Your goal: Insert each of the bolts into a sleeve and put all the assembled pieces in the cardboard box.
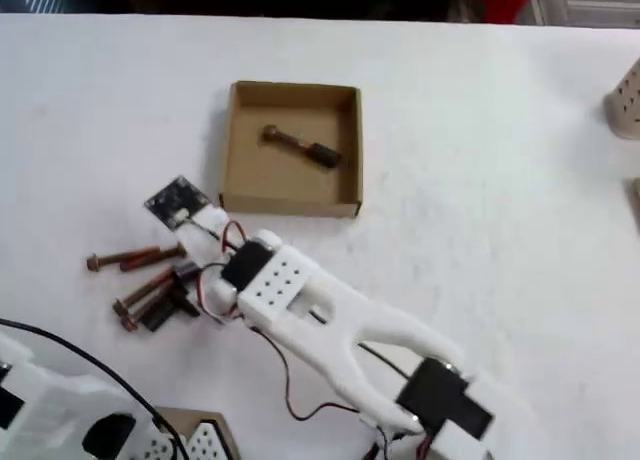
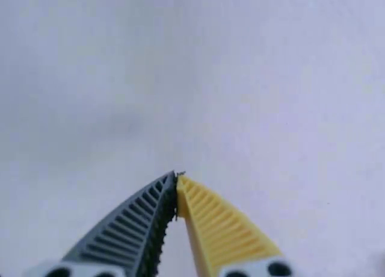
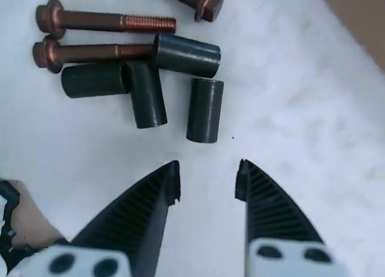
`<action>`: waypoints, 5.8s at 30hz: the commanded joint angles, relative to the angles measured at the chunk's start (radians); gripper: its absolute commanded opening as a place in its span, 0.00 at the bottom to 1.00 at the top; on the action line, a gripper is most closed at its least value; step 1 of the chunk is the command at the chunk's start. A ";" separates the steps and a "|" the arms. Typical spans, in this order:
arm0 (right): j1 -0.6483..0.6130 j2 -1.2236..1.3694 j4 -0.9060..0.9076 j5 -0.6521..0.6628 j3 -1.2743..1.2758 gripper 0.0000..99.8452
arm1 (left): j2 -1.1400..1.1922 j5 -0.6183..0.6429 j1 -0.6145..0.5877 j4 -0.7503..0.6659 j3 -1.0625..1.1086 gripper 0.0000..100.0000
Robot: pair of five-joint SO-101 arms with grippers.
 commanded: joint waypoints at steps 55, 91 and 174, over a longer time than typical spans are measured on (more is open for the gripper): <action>0.090 0.177 -0.076 0.106 -0.060 0.02 | 0.024 0.628 0.588 0.178 0.132 0.20; 0.087 0.179 -0.076 0.160 -0.043 0.02 | 0.130 0.674 0.673 0.003 0.215 0.20; 0.199 -0.403 -1.446 0.147 0.841 0.02 | -0.300 0.595 0.819 -0.411 0.387 0.02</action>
